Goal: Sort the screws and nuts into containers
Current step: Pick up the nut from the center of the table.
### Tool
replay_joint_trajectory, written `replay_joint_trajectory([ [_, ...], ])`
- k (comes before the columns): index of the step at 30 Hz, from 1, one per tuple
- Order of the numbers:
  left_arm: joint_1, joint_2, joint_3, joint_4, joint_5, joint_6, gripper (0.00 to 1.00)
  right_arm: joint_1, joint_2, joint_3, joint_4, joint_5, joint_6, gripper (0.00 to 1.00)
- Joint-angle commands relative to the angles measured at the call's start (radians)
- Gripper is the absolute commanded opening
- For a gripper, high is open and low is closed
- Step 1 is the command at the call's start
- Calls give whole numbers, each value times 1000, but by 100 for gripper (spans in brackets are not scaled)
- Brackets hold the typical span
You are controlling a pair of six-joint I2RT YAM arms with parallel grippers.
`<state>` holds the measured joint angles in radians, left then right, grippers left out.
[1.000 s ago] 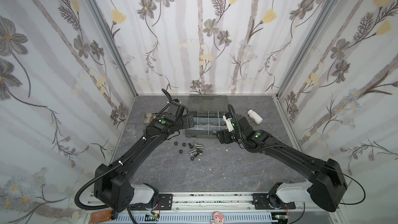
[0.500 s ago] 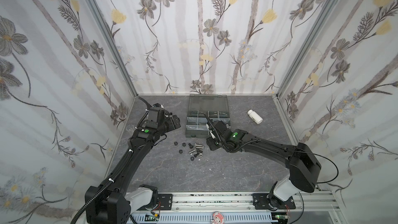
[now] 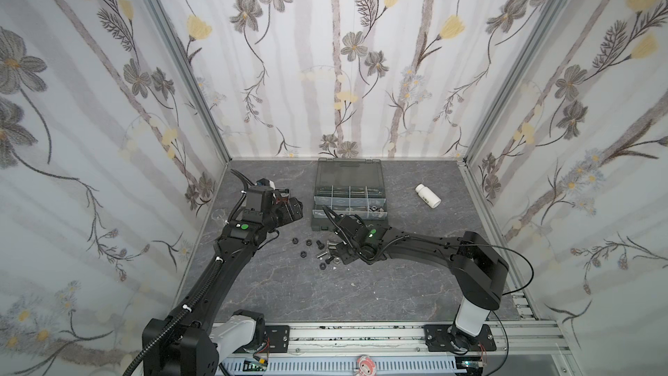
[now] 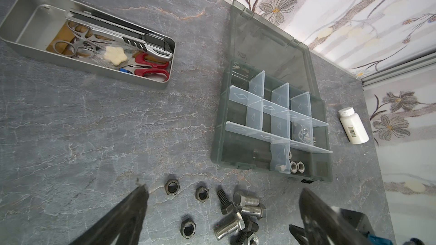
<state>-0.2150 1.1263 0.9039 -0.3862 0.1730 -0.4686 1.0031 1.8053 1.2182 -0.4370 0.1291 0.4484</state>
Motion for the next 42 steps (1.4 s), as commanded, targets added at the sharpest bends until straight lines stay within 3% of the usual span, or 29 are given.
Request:
replay_joint_trajectory([
  [1, 1, -6, -5, 33, 15, -7, 100, 11, 29, 19, -11, -10, 11, 52],
  [9, 2, -2, -10, 38, 19, -6, 100, 25, 84, 39, -17, -73, -43, 46],
  [22, 2, 13, -13, 41, 23, -5, 100, 31, 163, 106, -52, -86, -98, 51],
  [31, 2, 22, -13, 43, 26, -4, 100, 29, 202, 139, -72, -89, -123, 48],
  [42, 2, 22, -14, 41, 24, -4, 100, 29, 213, 142, -75, -88, -129, 37],
])
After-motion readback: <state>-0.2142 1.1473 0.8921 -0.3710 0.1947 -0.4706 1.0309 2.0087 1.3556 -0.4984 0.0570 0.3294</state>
